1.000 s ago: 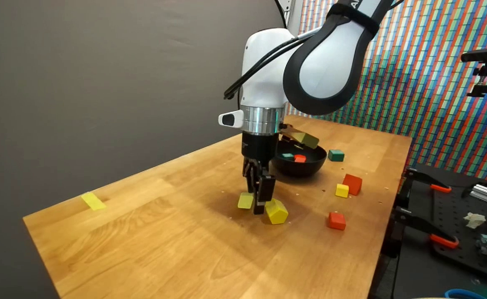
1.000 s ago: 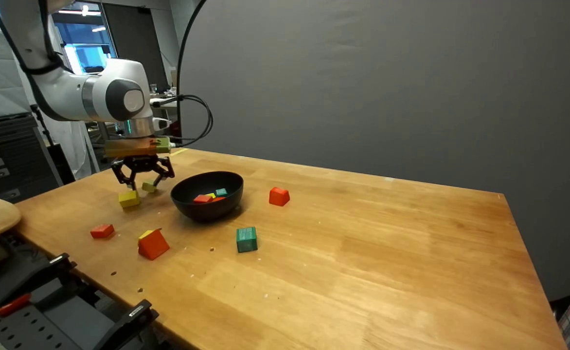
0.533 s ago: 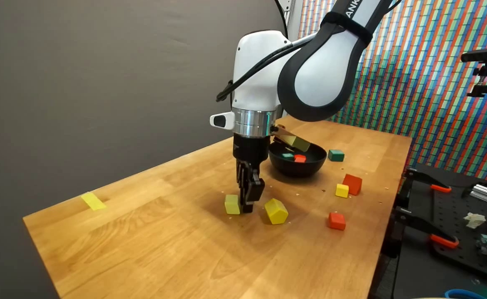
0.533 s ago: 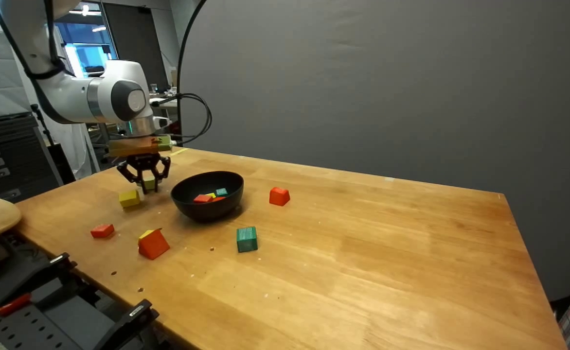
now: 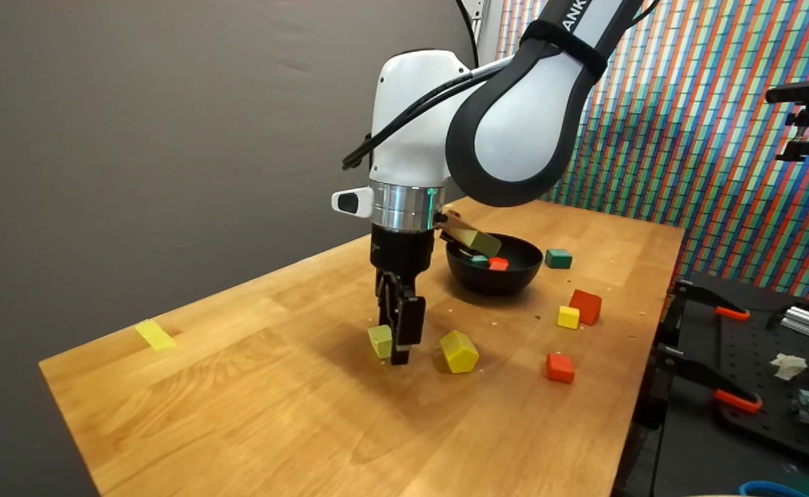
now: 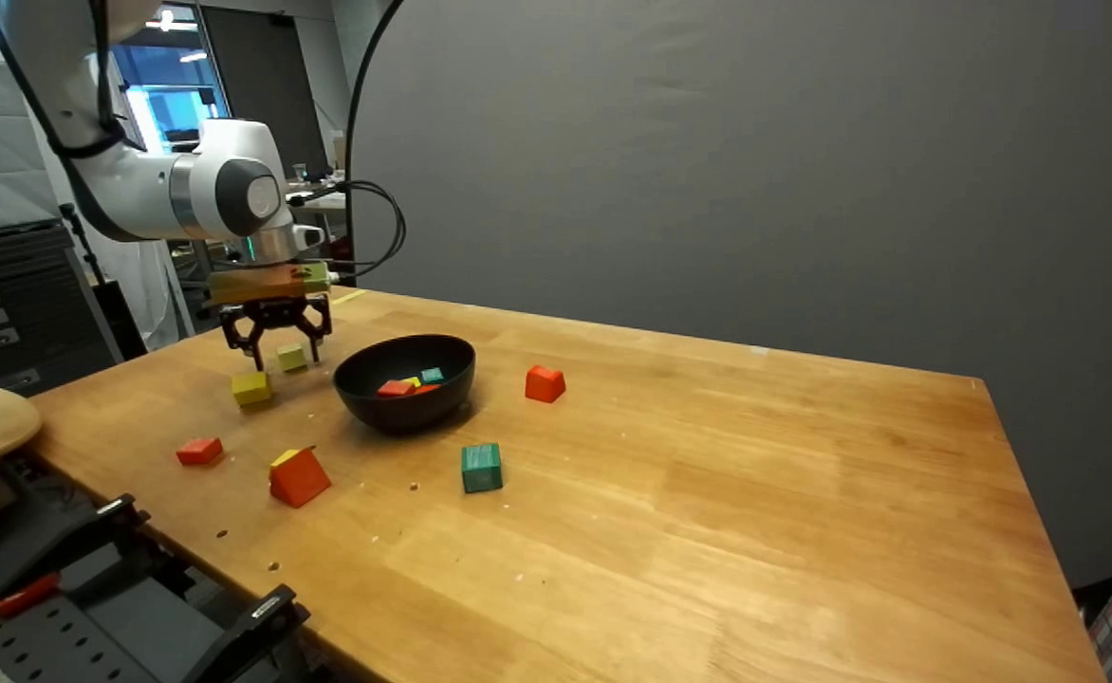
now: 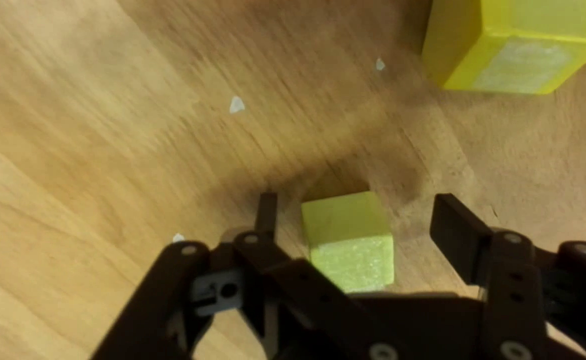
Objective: Put all the blocks in the bowl
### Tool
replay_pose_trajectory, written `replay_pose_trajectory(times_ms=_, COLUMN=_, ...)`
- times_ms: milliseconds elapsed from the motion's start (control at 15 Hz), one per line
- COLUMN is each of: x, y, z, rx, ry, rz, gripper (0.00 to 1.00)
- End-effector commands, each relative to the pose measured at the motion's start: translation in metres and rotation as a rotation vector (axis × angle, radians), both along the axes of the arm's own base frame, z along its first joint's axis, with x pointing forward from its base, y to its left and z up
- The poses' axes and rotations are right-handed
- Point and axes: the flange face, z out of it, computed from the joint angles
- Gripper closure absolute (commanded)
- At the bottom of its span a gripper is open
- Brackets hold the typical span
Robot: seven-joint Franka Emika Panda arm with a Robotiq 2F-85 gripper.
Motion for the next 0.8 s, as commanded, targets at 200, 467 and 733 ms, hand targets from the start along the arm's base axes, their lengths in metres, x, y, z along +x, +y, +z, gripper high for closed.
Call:
replay_pose_trajectory(times_ms=200, x=0.009, y=0.022, z=-0.004, rx=0.001, ry=-0.036, rz=0.035, gripper=0.38)
replay_pose_trajectory(times_ms=467, x=0.012, y=0.019, z=0.007, rx=-0.011, ry=-0.049, rz=0.053, gripper=0.72)
replay_pose_trajectory(times_ms=733, x=0.006, y=0.001, z=0.038, rx=-0.021, ry=-0.048, rz=0.070, gripper=0.81)
